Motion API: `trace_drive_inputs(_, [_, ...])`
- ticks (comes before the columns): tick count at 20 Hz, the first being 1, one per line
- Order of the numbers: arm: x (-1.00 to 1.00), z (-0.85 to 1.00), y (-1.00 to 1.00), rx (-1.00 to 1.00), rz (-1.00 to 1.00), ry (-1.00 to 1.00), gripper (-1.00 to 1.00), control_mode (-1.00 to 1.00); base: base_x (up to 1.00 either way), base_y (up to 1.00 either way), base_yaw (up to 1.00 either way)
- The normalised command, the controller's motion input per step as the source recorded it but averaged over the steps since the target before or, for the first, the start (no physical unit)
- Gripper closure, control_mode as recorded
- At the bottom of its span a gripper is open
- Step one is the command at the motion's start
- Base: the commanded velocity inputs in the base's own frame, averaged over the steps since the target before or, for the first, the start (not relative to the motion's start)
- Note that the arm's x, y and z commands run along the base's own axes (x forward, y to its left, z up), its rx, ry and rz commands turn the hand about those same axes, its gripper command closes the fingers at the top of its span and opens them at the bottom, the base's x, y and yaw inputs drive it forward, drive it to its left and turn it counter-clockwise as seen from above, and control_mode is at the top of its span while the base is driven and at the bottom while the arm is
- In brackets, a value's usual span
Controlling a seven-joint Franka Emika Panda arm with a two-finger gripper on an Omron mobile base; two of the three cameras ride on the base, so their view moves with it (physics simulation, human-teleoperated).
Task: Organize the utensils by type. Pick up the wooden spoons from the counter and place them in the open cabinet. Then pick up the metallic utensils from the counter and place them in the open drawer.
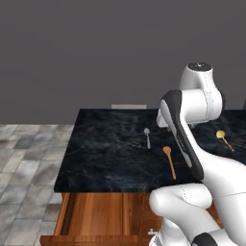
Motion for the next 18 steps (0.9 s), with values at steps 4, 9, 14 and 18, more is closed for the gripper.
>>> trace_drive_inputs(4, [0.00, 0.00, 0.00, 0.00, 0.00, 0.00, -1.00, 1.00, 0.30, -0.15, 0.01])
trace_drive_inputs(9, [0.03, -0.07, -0.06, 0.01, 0.00, 0.00, -1.00, -1.00, 0.01, -0.14, 0.00])
trace_drive_inputs(14, [0.30, -0.35, -0.33, 0.01, 0.00, 0.00, -1.00, -1.00, 0.00, 0.00, 0.00])
trace_drive_inputs(18, [0.39, -0.34, -0.24, 0.00, 0.00, 0.08, -1.00, -1.00, 0.00, 0.00, 0.00])
